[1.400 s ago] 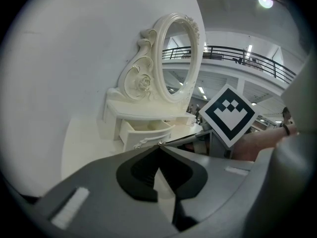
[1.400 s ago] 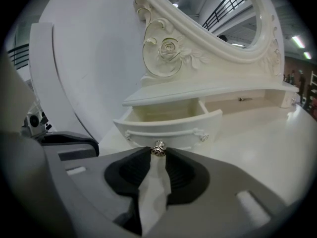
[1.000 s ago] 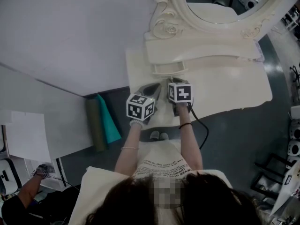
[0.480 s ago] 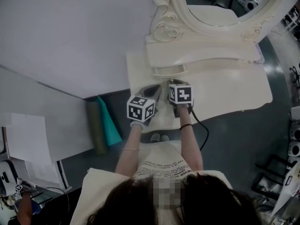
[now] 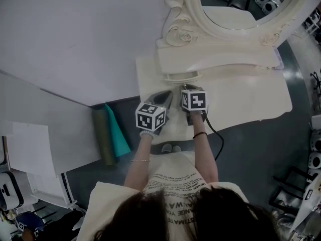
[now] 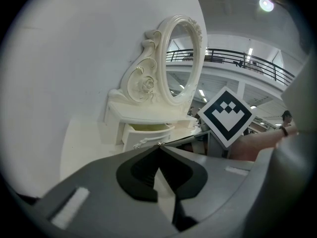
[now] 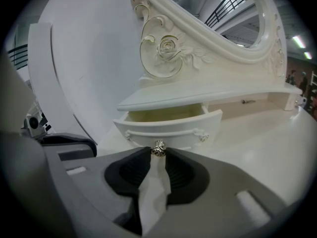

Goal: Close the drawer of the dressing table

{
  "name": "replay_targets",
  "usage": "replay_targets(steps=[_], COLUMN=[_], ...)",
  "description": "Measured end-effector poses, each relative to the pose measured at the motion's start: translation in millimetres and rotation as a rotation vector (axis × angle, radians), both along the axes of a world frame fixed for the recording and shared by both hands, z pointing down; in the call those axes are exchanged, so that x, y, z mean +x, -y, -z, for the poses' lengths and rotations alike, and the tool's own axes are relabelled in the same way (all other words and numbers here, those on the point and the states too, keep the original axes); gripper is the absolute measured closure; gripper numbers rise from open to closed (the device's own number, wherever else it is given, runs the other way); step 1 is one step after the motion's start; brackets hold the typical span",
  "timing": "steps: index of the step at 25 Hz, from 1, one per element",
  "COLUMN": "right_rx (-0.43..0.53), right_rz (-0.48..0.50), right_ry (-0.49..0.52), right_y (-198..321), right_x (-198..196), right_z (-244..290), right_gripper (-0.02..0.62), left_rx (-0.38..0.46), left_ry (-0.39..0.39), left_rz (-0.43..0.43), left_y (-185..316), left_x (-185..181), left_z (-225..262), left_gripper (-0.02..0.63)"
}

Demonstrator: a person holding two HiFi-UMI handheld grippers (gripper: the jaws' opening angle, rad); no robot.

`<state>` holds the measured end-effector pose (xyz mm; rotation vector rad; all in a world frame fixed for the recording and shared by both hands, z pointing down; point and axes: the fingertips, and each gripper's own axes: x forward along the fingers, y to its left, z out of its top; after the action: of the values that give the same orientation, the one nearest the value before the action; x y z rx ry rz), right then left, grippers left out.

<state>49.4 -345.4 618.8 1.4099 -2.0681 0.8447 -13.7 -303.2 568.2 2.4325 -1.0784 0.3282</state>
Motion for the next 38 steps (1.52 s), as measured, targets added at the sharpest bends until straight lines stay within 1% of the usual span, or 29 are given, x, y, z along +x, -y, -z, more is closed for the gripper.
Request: replay_targets(steps=[38], right_rx=[0.042], right_rz=[0.015], right_ry=[0.007], right_y=[36.6], right_x=[-3.4], right_z=[0.9], right_gripper=[0.495], left_rx=[0.015], left_ry=[-0.017], left_rz=[0.059], left_y=[26.0], left_x=[-13.1], left_z=[3.4], left_gripper=[0.604])
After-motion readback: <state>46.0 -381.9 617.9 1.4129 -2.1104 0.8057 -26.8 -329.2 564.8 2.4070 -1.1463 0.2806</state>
